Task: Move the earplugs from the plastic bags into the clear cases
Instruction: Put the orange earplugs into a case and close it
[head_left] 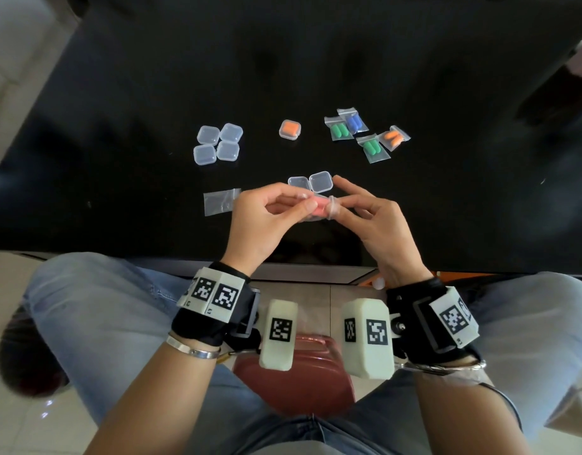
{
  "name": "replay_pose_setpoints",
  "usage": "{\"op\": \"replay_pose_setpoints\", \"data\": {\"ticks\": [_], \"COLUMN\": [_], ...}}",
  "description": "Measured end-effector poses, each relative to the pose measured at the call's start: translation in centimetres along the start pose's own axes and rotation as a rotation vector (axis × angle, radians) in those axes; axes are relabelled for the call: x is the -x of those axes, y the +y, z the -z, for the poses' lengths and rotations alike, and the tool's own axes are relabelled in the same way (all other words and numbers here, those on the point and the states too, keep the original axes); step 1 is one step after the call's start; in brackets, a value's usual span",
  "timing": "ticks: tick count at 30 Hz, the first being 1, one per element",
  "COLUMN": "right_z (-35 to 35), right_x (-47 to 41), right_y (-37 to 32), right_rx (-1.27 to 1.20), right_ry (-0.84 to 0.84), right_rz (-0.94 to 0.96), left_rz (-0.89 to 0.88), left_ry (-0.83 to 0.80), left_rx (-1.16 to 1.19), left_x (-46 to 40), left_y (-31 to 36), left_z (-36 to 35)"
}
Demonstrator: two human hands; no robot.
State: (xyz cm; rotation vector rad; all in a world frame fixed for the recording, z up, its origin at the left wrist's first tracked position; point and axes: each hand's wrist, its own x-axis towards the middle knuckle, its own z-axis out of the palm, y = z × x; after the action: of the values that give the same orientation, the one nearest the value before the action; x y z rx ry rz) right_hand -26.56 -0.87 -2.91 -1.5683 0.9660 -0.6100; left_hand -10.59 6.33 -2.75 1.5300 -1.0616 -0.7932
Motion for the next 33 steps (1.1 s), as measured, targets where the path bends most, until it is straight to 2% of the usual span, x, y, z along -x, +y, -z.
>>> {"op": "replay_pose_setpoints", "data": {"ticks": [5,11,15,22,33], "right_z": [-0.5,-1.2,-1.9,-2.4,-3.0], "right_x": [0.1,0.0,-0.4,-0.6,-1.4], "right_y": [0.2,0.7,0.9,0.9,1.3], "right_rx": [-0.014,-0.031,-0.019,-0.016,0.029], "right_ry": [-0.042,0.050,0.096,0.102,0.063], "right_rz": [0.027,0.046,0.073,0.021,0.015], "left_rz": [0.025,0.073,0.046,0.079,0.099], "left_ry": [-0.030,-0.022,0.047,0.098,0.092], "left_rx": [0.087,0.107,0.069,0.091,0.117], "left_x": [0.4,0.0,0.1,0.1,-0.3], "left_y": [0.3,0.1,-0.3,-1.2,-1.6], "left_z": [-0.6,0.6,0.6,0.4,1.4]}}
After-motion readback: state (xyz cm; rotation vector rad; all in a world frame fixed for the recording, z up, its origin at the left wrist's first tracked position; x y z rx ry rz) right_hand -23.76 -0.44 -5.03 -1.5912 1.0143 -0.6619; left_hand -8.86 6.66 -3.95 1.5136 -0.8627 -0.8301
